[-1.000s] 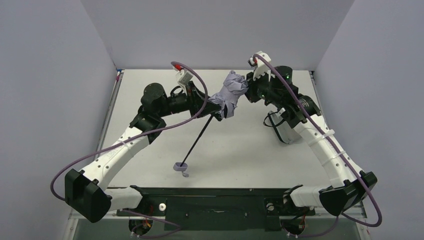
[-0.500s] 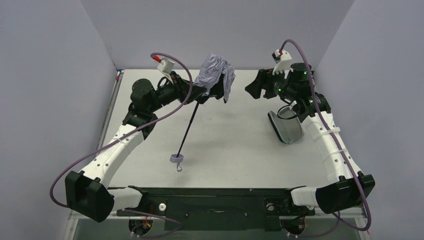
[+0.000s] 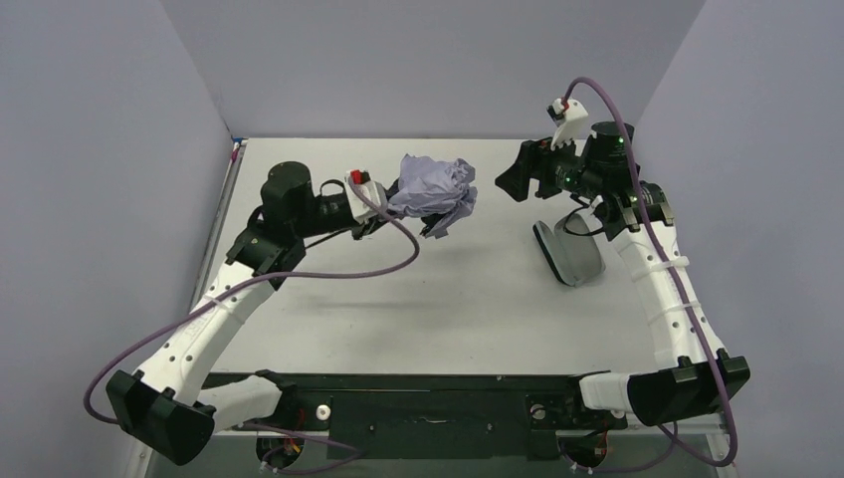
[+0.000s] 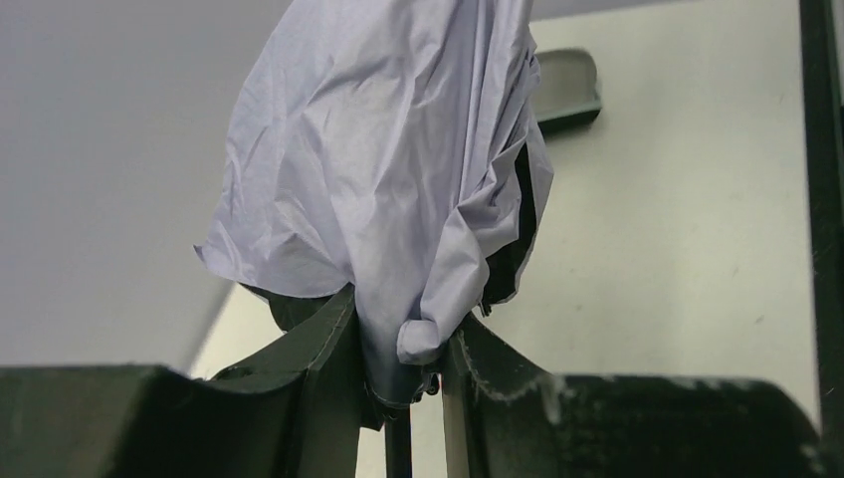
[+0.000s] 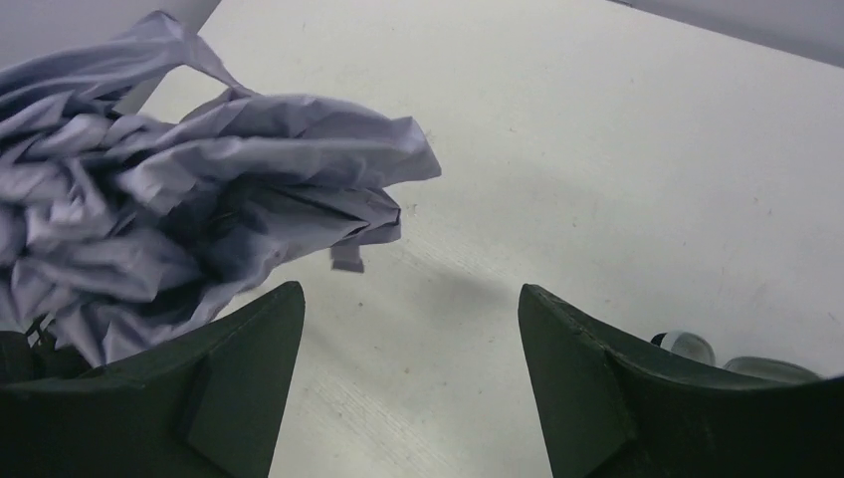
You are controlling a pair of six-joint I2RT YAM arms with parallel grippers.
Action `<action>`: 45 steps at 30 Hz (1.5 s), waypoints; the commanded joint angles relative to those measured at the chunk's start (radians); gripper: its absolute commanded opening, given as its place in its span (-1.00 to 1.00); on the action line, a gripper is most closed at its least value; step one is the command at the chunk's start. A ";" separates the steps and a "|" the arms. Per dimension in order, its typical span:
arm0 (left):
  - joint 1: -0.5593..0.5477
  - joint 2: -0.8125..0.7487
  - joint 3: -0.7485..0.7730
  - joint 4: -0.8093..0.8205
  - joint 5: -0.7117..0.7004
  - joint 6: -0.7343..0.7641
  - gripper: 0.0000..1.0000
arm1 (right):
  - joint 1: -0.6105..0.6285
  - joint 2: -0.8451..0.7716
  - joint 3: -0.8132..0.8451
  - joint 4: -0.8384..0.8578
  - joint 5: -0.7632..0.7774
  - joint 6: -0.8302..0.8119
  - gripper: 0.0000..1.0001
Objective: Open the umbrella
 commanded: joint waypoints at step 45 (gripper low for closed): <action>-0.292 -0.220 -0.143 -0.014 -0.401 0.710 0.32 | 0.369 0.134 0.051 -0.301 -0.218 -0.252 -1.00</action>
